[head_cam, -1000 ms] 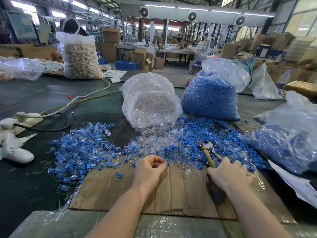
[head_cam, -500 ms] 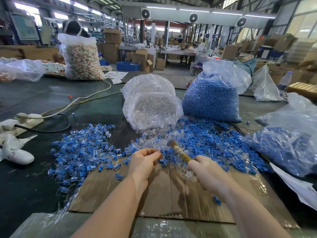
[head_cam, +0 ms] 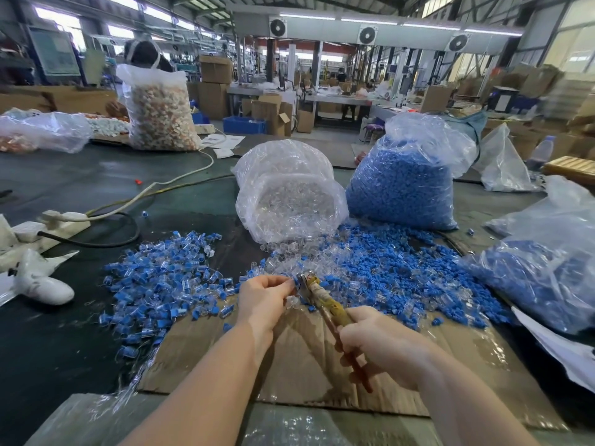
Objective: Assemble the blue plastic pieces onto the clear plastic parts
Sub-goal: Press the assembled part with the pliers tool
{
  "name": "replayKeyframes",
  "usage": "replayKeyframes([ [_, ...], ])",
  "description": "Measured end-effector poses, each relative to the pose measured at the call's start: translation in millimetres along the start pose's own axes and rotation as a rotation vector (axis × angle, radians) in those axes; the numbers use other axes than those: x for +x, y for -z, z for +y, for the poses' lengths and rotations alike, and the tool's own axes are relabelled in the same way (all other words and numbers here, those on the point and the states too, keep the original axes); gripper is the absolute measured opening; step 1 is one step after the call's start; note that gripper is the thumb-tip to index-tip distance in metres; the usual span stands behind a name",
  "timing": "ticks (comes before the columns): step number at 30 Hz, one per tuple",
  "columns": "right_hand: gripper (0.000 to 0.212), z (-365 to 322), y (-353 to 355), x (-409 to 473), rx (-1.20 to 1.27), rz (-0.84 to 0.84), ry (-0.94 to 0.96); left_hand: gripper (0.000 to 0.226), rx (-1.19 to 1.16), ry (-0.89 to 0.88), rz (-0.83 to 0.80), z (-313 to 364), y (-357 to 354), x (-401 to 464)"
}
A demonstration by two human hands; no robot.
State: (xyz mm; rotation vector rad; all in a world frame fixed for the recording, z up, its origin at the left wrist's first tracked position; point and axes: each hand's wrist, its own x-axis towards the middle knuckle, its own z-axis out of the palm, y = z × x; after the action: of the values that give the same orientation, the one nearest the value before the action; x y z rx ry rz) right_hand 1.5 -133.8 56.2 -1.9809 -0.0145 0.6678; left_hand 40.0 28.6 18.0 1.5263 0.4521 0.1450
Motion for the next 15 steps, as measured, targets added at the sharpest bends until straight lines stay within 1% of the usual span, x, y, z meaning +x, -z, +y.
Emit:
replayKeyframes([
  [3,0.016,-1.1,-2.2,-0.8,-0.015,-0.021,0.014,0.005,0.024,-0.015,0.008,1.3,0.7,-0.4],
  [9,0.018,-4.4,-2.0,-3.6,-0.032,-0.055,0.049,0.004,0.02,0.017,0.017,3.0,1.0,-0.8],
  [15,0.02,-7.1,0.4,-6.4,-0.01,-0.059,0.063,0.003,0.025,0.063,-0.02,7.6,2.9,-2.0],
])
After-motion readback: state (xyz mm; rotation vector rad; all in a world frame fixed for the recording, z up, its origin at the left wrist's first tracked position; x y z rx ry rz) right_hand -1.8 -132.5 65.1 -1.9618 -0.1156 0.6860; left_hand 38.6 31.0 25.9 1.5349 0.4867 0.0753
